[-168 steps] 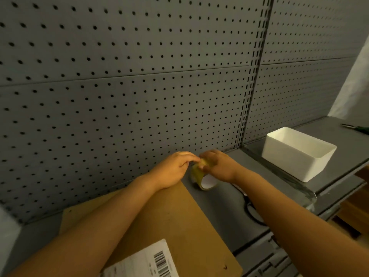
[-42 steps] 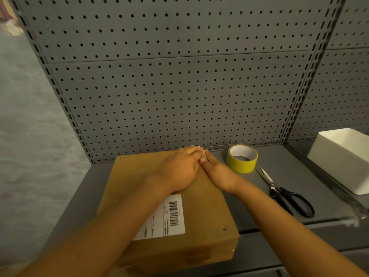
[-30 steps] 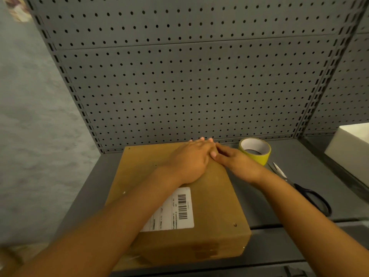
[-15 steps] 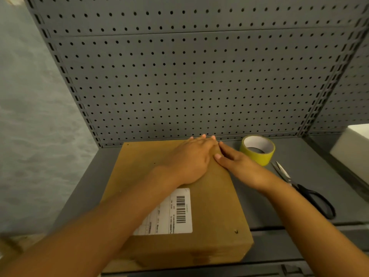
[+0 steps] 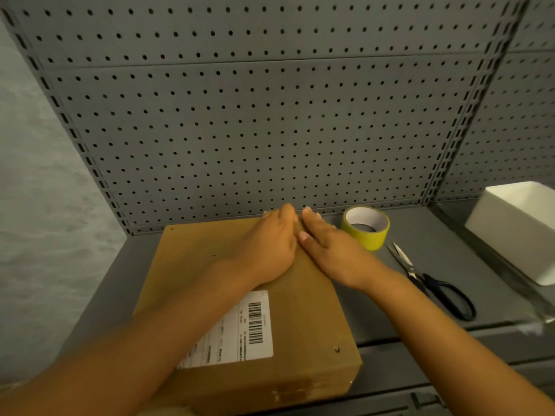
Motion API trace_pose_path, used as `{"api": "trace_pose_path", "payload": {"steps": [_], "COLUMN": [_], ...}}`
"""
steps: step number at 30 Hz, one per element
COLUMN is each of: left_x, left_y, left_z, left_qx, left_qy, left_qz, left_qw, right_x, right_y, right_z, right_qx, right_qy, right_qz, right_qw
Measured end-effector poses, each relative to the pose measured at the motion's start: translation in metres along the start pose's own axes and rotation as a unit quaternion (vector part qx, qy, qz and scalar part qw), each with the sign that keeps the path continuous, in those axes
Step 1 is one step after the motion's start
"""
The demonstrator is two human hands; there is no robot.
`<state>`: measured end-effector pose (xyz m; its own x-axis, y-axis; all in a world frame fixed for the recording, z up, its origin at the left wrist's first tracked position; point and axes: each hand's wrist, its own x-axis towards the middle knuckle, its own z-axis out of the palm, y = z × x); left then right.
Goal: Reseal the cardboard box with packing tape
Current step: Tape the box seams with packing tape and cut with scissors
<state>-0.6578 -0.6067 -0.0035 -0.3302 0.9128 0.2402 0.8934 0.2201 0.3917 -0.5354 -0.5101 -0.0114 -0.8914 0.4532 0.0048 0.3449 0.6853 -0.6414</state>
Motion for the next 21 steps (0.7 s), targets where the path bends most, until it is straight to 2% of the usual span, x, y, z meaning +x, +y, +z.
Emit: {"api": "trace_pose_path", "payload": {"steps": [2, 5, 6, 11, 15, 18, 21], "left_x": [0.001, 0.002, 0.001, -0.004, 0.004, 0.008, 0.011], "left_y": [-0.004, -0.010, -0.011, -0.017, -0.004, 0.003, 0.005], "left_z": [0.000, -0.004, -0.007, -0.021, -0.015, -0.011, -0.012], "left_qx": [0.020, 0.048, 0.046, 0.037, 0.052, 0.081, 0.104], "left_qy": [0.011, -0.012, -0.023, -0.050, -0.067, -0.127, -0.128], "left_qz": [-0.001, 0.028, 0.036, 0.034, 0.050, 0.062, 0.070], "left_qw": [1.000, 0.998, 0.998, 0.997, 0.995, 0.987, 0.984], "right_x": [0.000, 0.003, 0.004, 0.008, 0.005, 0.005, 0.009], "right_y": [-0.002, -0.003, -0.003, 0.003, 0.003, 0.002, 0.004], "right_z": [-0.003, -0.010, -0.010, -0.007, -0.001, 0.006, 0.005], "right_qx": [-0.013, -0.154, -0.161, 0.000, 0.122, 0.157, 0.168], "right_qy": [-0.014, -0.039, -0.031, -0.076, -0.036, -0.030, -0.025], "right_qz": [-0.004, -0.002, -0.005, 0.001, 0.044, 0.038, 0.036], "right_qw": [1.000, 0.987, 0.987, 0.997, 0.991, 0.986, 0.985]}}
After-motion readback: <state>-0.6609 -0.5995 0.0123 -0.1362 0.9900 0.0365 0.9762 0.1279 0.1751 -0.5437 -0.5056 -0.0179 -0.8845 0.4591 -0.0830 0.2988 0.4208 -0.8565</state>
